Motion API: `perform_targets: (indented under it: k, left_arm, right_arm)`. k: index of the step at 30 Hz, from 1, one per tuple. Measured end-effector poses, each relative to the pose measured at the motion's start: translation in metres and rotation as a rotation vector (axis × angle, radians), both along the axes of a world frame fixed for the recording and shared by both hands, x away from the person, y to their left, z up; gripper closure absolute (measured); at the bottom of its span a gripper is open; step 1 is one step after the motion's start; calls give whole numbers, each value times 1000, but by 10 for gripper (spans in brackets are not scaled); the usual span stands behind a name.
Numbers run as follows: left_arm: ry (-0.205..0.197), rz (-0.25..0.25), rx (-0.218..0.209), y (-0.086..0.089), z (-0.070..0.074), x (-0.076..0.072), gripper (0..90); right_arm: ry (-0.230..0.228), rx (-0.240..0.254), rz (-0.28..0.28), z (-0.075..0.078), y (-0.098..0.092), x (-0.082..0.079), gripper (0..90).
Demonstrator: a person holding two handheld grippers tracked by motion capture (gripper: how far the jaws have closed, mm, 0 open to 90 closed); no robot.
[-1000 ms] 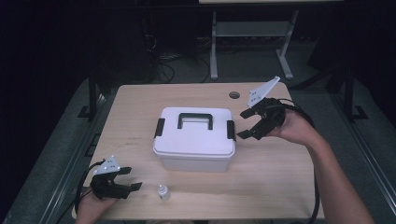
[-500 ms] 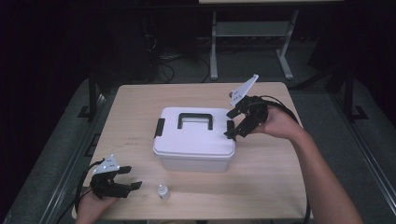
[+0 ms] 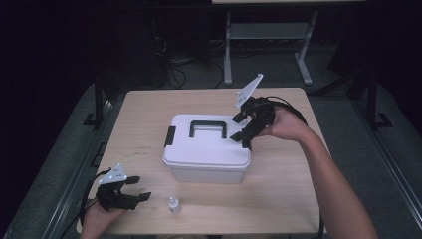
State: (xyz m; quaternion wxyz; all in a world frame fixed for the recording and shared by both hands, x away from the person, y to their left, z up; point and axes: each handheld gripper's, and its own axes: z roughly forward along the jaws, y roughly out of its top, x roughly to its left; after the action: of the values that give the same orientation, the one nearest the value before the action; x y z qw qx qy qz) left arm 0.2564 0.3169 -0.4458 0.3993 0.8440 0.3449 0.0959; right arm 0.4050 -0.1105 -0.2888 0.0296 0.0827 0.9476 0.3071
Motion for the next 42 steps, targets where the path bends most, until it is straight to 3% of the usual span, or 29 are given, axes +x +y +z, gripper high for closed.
perform_targets:
  k: [6, 25, 30, 31, 33, 42]
  left_arm:
    - [-4, -3, -11, 1, 1, 0, 238]
    - [6, -4, 0, 1, 0, 0, 237]
    - [9, -13, -3, 0, 0, 1, 236]
    - [6, -15, -6, -1, 0, 0, 237]
    - [4, -14, -17, 0, 1, 0, 237]
    - [4, -7, -20, 2, 1, 0, 236]
  right_arm:
    - [-3, 4, 8, 4, 7, 8, 357]
    - [38, -13, -7, -11, 29, 40, 469]
    - [54, -29, 10, -17, 33, 43, 540]
    - [67, -19, 18, -17, 33, 44, 593]
    - [68, -12, 27, -16, 34, 45, 618]
    - [64, -16, 38, -9, 34, 42, 625]
